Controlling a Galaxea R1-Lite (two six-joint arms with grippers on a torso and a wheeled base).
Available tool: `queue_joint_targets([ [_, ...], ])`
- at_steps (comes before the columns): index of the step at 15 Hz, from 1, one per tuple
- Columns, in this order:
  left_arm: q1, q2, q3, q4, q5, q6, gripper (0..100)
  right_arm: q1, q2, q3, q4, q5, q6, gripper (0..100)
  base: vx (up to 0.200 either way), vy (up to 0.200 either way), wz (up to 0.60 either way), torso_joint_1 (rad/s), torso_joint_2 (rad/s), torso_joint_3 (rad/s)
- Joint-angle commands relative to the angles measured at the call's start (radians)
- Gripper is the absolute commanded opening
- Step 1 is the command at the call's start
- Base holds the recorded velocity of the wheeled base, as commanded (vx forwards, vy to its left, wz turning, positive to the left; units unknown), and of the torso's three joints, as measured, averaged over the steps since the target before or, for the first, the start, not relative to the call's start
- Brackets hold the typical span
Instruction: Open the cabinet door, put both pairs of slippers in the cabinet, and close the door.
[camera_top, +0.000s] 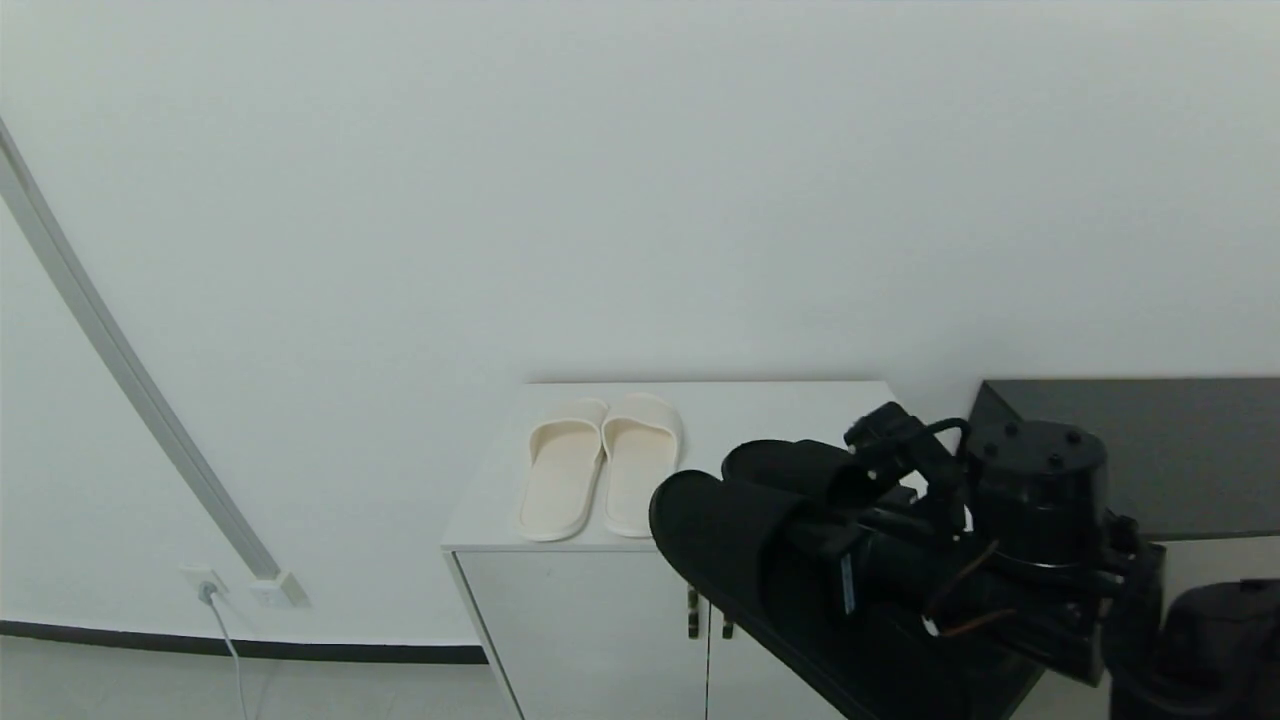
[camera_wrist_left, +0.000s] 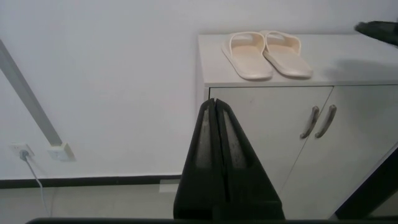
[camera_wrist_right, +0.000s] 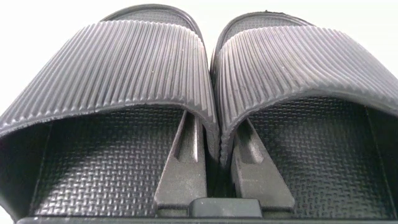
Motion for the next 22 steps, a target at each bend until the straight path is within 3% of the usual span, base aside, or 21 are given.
queue_joint_targets([
  [1, 0.0, 0.0, 0.0, 0.001, 0.0, 0.0, 0, 0.006, -0.151, 0.096, 0.003, 0.064, 0.005, 0, 0.0, 0.0, 0.0, 0.0, 0.0, 0.0],
  [4, 0.0, 0.0, 0.0, -0.001, 0.0, 0.002, 0, 0.006, -0.177, 0.084, 0.096, 0.095, 0.004, 0, 0.0, 0.0, 0.0, 0.0, 0.0, 0.0],
  [10, 0.0, 0.0, 0.0, 0.001, -0.002, 0.002, 0, 0.019, -0.18, 0.091, 0.099, 0.113, 0.004, 0, 0.0, 0.0, 0.0, 0.0, 0.0, 0.0],
  [15, 0.0, 0.0, 0.001, 0.001, -0.002, 0.002, 0, 0.025, -0.18, 0.104, 0.099, 0.113, -0.002, 0, -0.2, 0.0, 0.0, 0.004, 0.0, 0.0],
  [17, 0.0, 0.0, 0.0, 0.001, -0.002, 0.002, 0, 0.023, -0.173, 0.105, 0.101, 0.105, -0.008, 0, 0.0, 0.0, 0.0, 0.0, 0.0, 0.0],
  [22, 0.0, 0.0, 0.0, -0.001, -0.002, 0.002, 0, 0.014, -0.173, 0.1, 0.202, 0.049, -0.114, 0, 0.0, 0.0, 0.0, 0.0, 0.0, 0.0],
])
